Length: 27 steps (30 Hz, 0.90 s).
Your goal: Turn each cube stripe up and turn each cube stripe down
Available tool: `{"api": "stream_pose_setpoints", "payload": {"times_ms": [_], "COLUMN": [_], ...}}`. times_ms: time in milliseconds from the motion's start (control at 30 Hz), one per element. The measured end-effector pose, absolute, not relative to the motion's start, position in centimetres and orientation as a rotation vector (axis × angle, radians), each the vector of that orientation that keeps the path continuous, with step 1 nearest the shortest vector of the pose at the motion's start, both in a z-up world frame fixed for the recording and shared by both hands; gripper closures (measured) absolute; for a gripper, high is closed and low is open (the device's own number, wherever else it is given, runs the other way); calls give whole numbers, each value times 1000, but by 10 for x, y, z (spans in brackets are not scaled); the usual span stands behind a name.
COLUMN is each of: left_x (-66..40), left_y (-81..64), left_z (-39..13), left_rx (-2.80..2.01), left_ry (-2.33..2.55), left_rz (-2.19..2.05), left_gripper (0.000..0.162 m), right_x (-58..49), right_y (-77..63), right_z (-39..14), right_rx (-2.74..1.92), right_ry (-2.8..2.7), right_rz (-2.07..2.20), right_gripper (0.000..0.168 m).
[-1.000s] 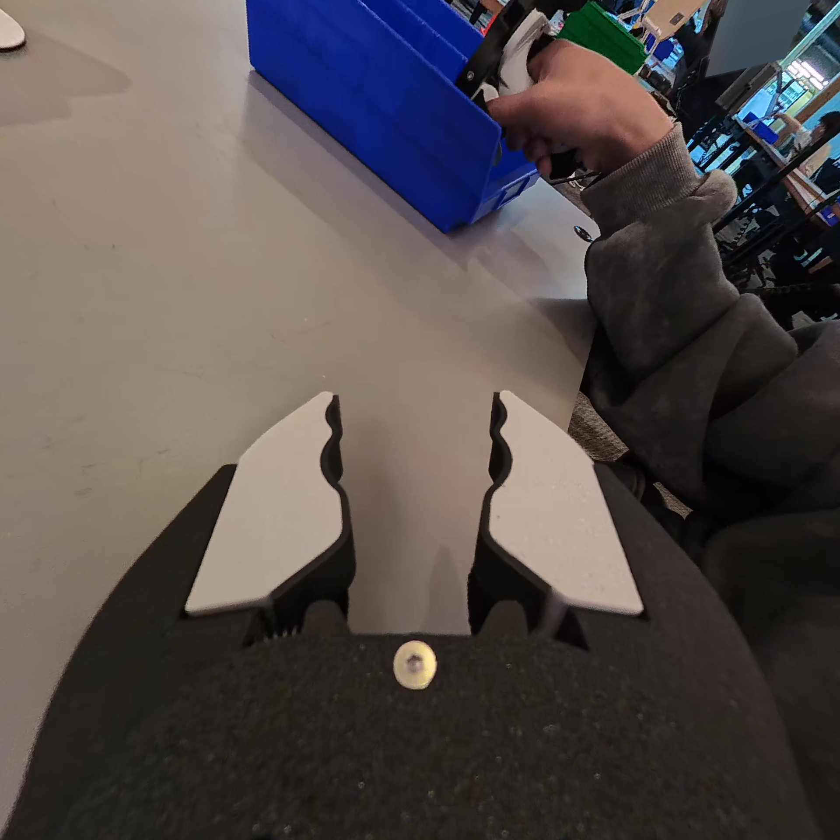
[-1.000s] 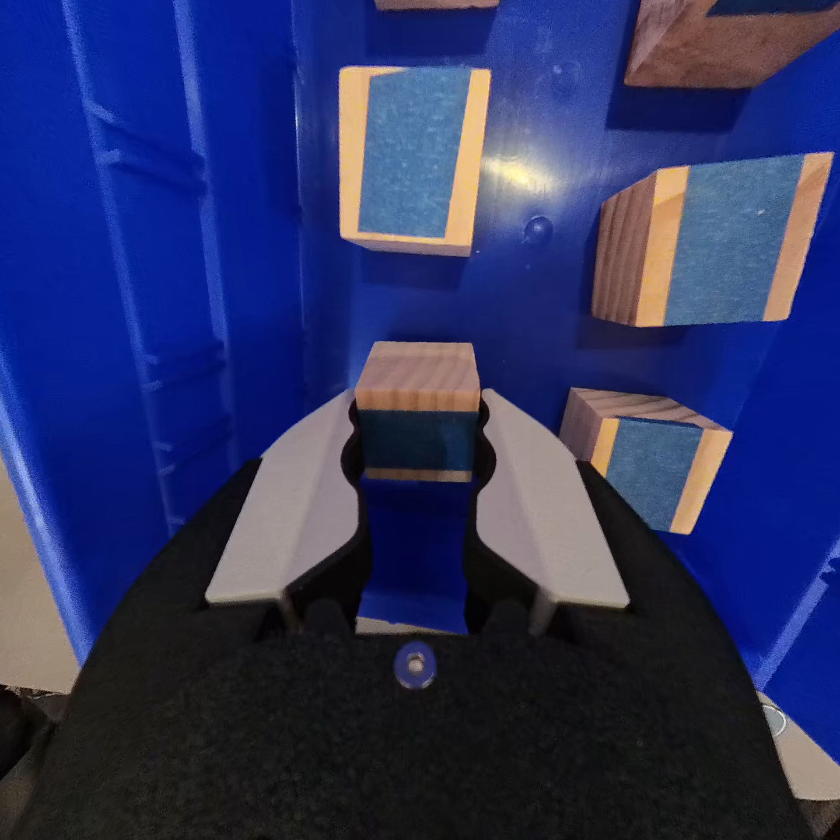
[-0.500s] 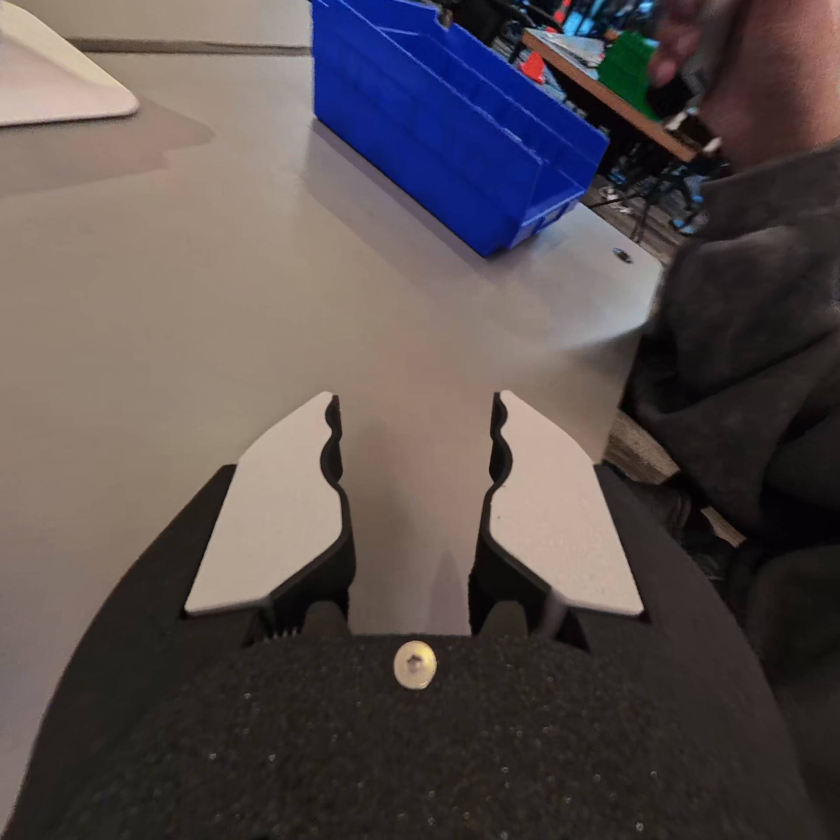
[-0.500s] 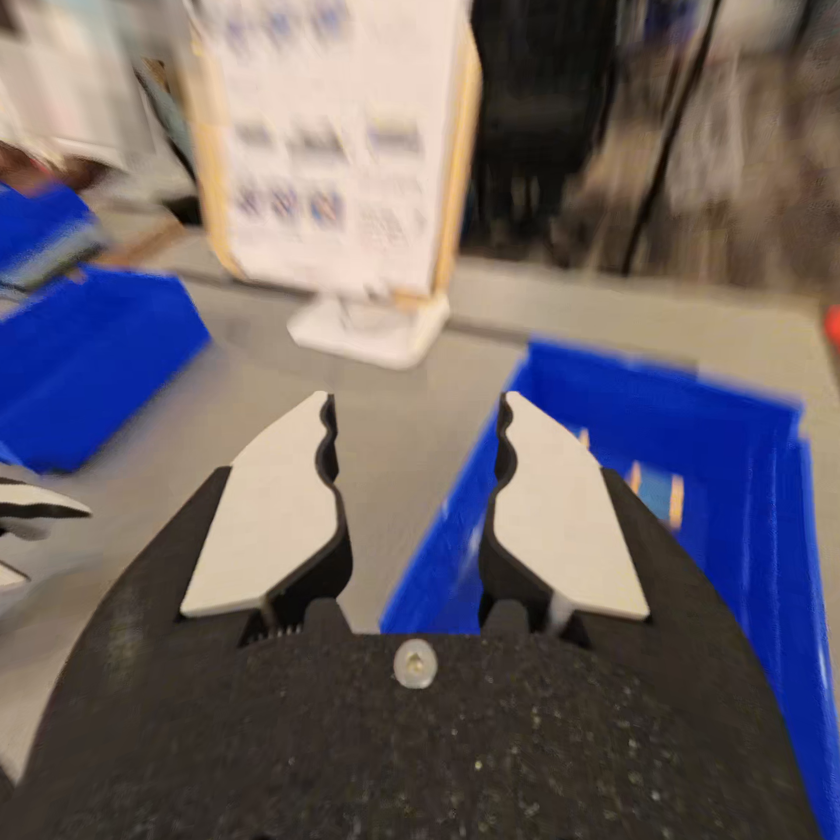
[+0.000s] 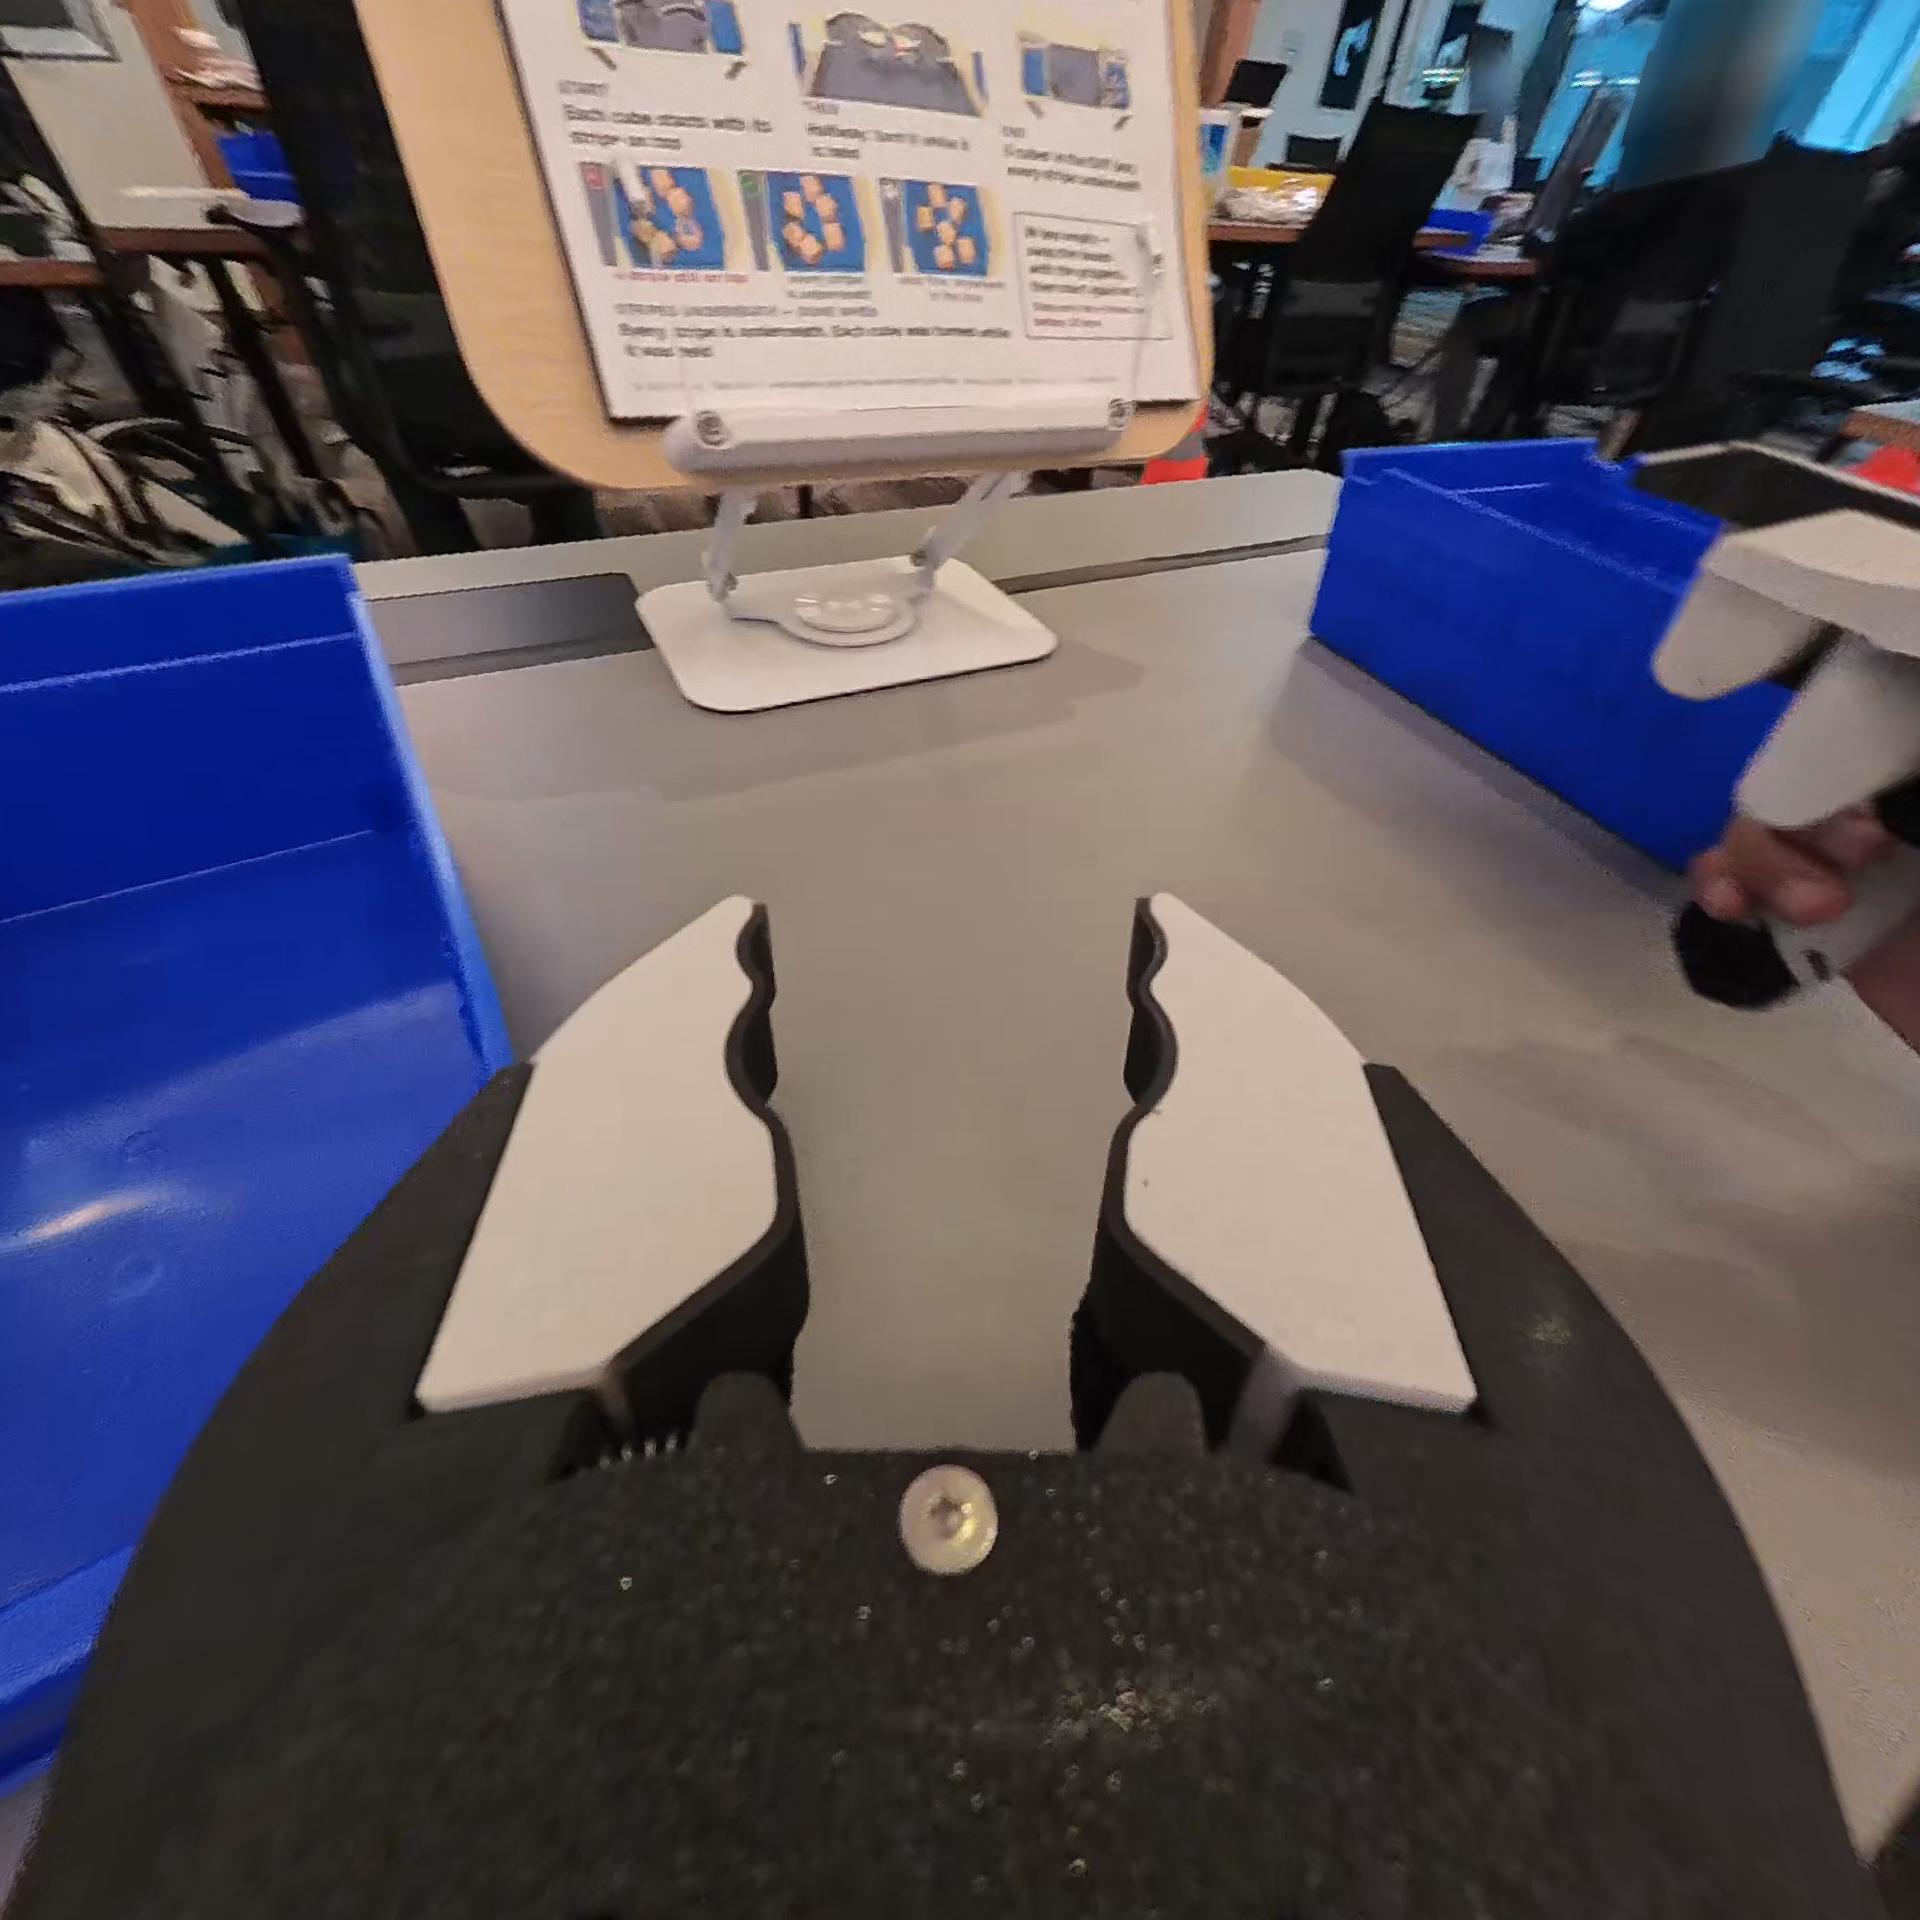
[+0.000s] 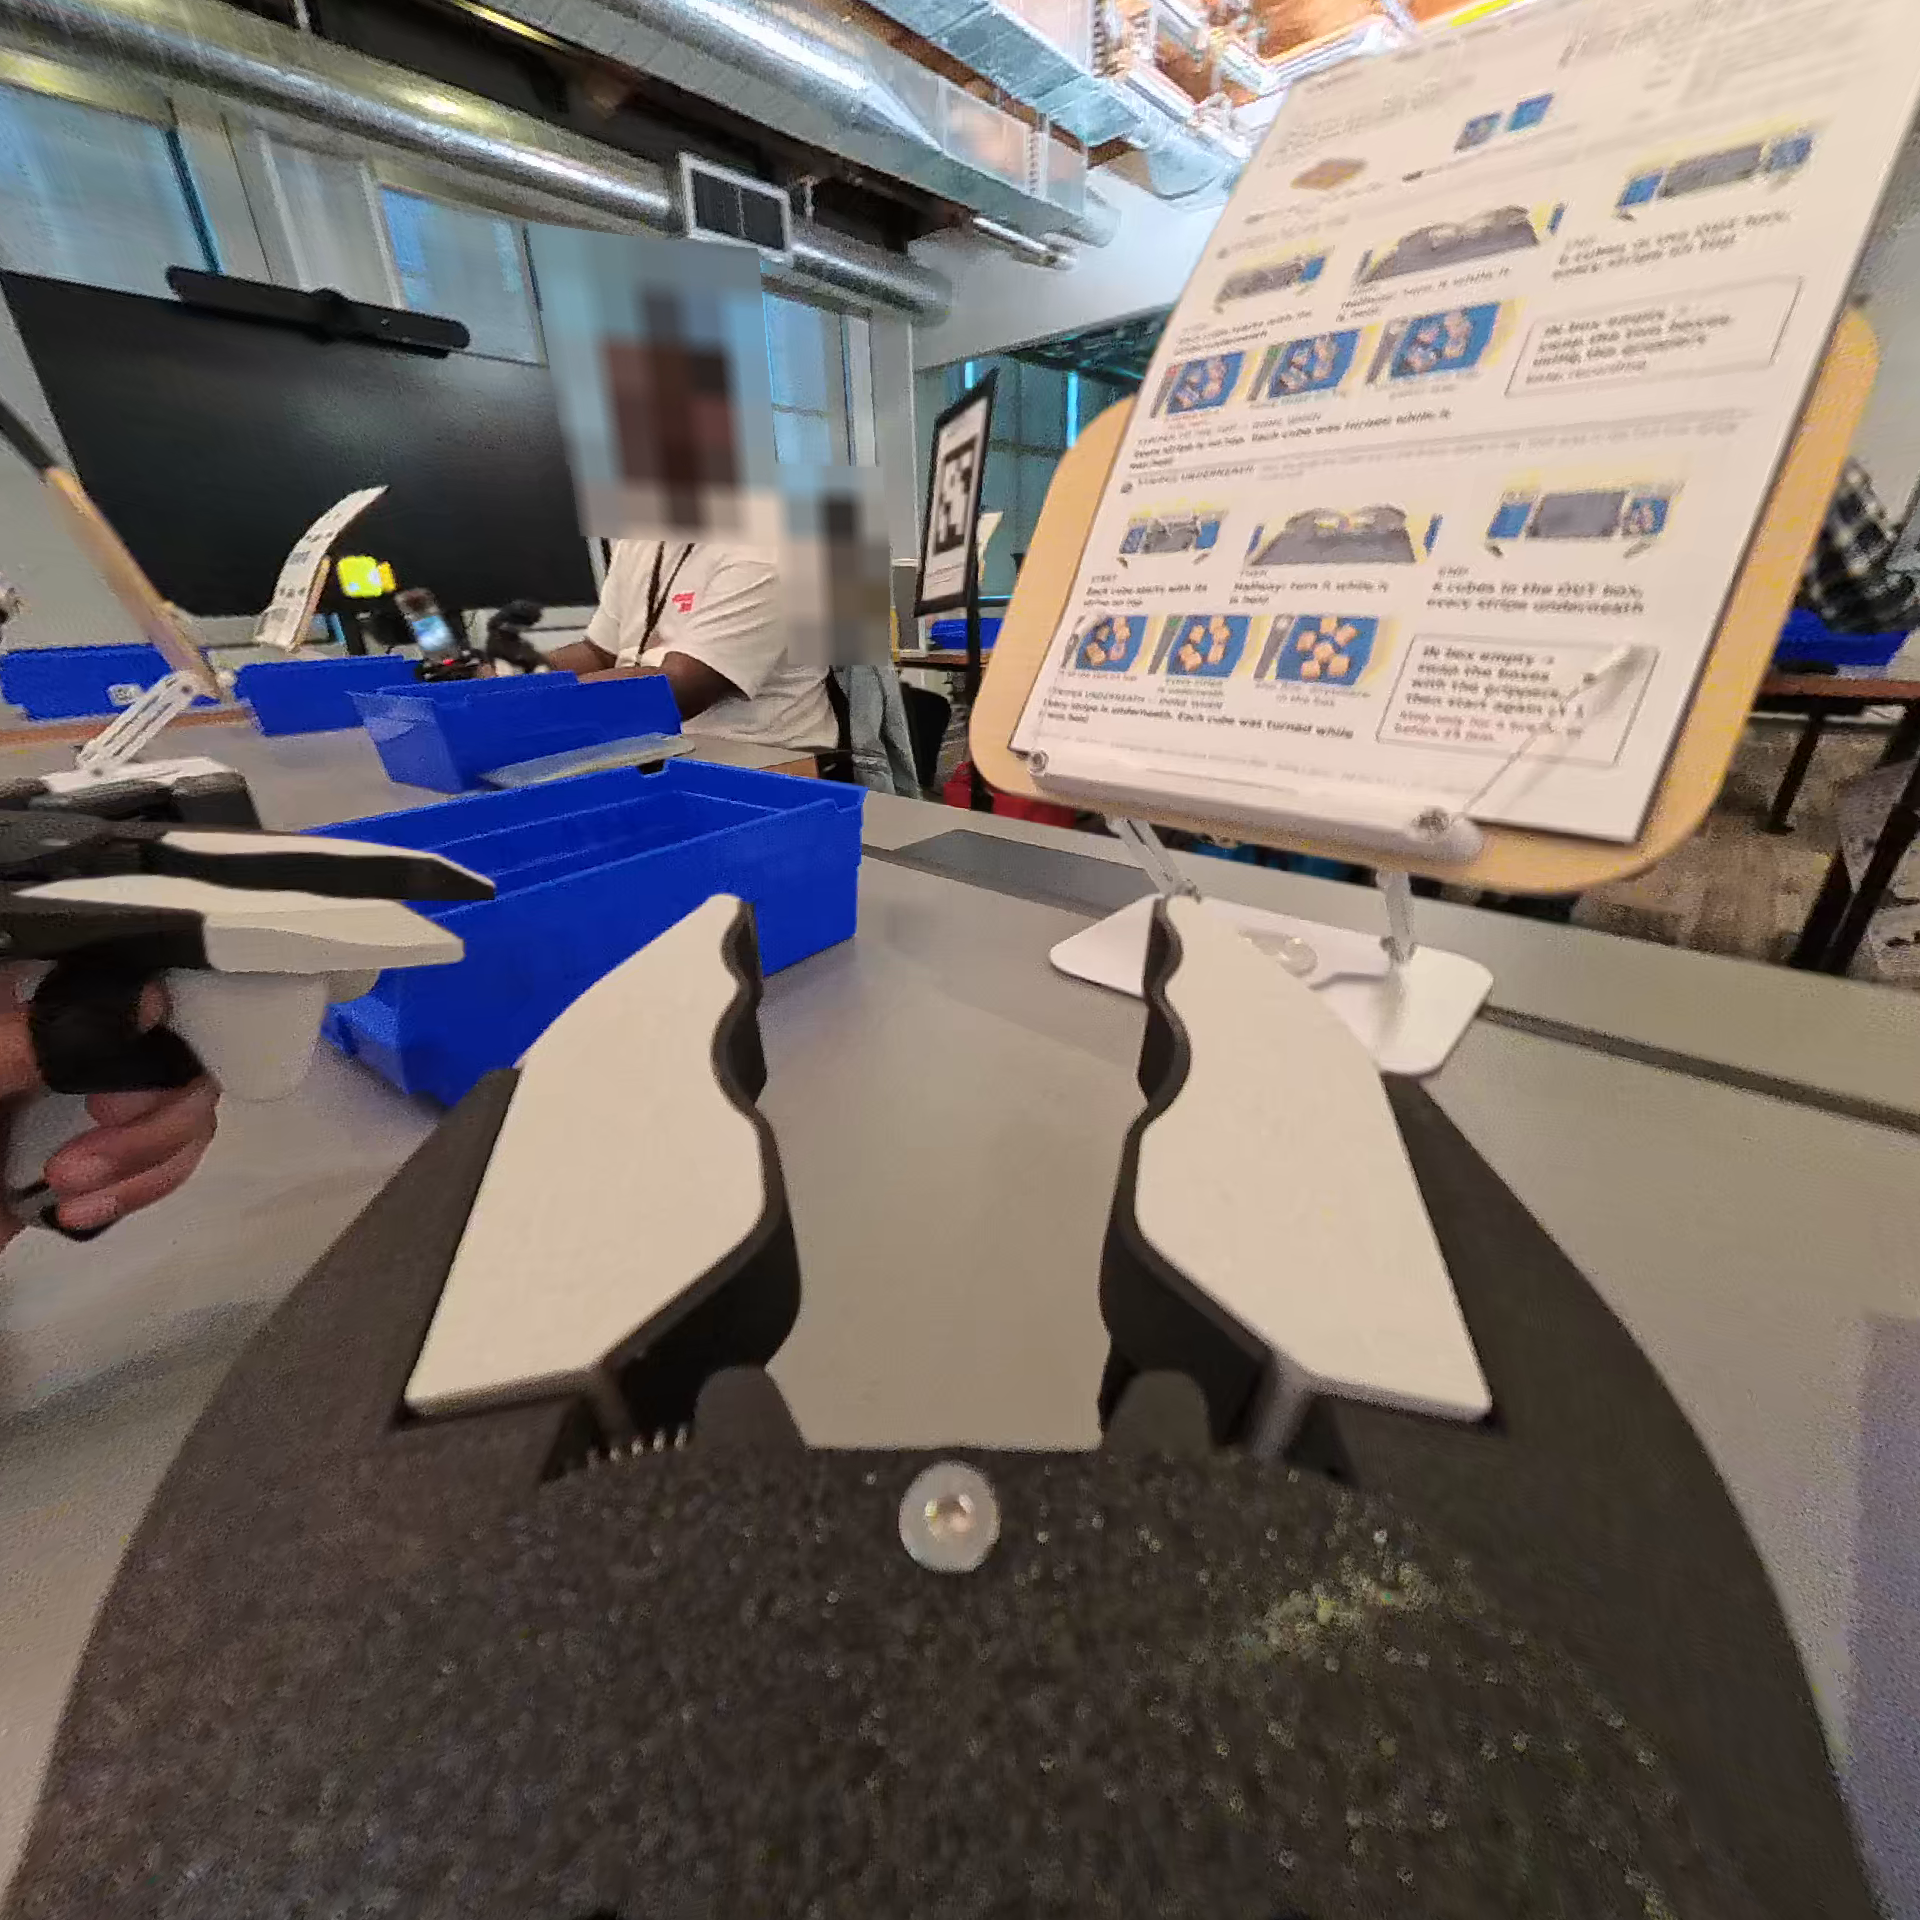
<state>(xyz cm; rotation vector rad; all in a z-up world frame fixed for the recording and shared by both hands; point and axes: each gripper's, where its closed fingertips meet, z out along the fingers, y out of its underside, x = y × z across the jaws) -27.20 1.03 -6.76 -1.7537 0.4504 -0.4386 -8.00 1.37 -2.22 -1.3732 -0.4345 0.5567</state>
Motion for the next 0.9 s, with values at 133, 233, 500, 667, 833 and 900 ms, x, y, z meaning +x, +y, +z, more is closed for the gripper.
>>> {"api": "stream_pose_setpoints", "payload": {"times_ms": [133, 233, 500, 667, 833, 900], "left_x": [-271, -268, -262, -250, -188, -140], "left_y": [17, 17, 17, 14, -7, -24], "left_z": [-80, -83, -91, -92, -82, -78], "left_rx": [-1788, -1803, -1827, -1838, -1815, -1786], "left_ry": [429, 431, 456, 430, 529, 632], "left_rz": [-466, -478, -476, -621, -676, -690], "left_gripper": [96, 96, 91, 90, 86, 85], "right_x": [-70, -66, -73, -76, 8, 66], "right_y": [10, 17, 18, 13, 1, -14], "right_z": [-50, -66, -73, -55, 29, 54], "right_rx": [-1448, -1533, -1545, -1483, -1286, -1223], "right_ry": [-396, -386, -426, -468, -360, -269], "right_rz": [461, 446, 470, 462, 168, 48], "right_gripper": [101, 102, 102, 103, 108, 118]}}
